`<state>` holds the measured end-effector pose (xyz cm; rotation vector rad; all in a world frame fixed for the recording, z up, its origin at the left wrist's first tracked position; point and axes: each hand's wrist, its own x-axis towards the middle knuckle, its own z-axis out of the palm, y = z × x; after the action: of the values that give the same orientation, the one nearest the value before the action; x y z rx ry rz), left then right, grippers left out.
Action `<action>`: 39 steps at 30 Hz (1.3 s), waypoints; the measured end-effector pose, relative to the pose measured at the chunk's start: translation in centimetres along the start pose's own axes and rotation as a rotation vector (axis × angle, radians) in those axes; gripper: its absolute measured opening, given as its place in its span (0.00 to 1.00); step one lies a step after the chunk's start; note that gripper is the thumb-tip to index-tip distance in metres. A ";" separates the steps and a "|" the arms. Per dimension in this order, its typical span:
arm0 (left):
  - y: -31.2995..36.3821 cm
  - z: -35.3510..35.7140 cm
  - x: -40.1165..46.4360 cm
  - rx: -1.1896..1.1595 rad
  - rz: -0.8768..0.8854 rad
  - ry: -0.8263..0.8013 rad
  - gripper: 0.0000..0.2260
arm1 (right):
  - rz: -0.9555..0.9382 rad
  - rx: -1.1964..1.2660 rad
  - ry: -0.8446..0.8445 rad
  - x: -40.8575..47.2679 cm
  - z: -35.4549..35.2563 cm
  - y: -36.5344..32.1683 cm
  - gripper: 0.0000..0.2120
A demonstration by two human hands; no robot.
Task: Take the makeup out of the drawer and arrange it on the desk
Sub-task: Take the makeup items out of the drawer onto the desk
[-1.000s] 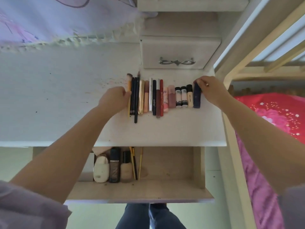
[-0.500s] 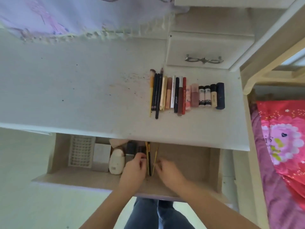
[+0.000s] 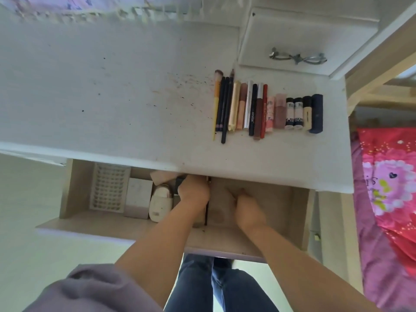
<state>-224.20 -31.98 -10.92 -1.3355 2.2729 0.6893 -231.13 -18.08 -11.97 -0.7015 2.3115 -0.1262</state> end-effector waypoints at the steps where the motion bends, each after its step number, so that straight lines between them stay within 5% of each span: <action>1: 0.1 0.0 0.1 -0.121 -0.040 -0.018 0.09 | -0.011 -0.002 0.012 -0.4 -0.4 0.6 0.13; 9: -1.5 -3.9 -7.3 -0.746 -0.045 -0.094 0.04 | -0.299 0.035 0.046 -7.4 -5.9 0.6 0.03; 15: -3.6 -15.7 -11.0 -0.944 0.198 0.146 0.03 | -0.433 0.430 0.209 -7.5 -14.3 -5.8 0.04; 18: -2.3 -20.7 -6.7 -0.885 0.285 0.176 0.03 | -0.403 0.486 0.270 -3.2 -17.4 -11.1 0.07; 23: 0.3 -22.0 3.2 -0.595 0.289 0.174 0.07 | -0.262 0.175 0.421 4.4 -18.5 -17.6 0.12; 32: 1.9 -21.1 7.3 -0.450 0.319 0.042 0.11 | -0.143 -0.179 0.529 5.9 -18.0 -18.1 0.21; 36: -1.5 -21.3 2.4 -0.482 0.453 0.065 0.07 | -0.364 0.076 0.631 0.4 -16.6 -15.8 0.10; 39: -5.5 -17.0 -3.3 -0.440 0.481 -0.058 0.09 | -0.498 0.100 0.451 -4.6 -10.7 -11.9 0.08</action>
<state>-219.53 -42.29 3.25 -0.9065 2.5065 1.4350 -230.00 -26.90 2.08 -1.2905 2.4674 -0.6829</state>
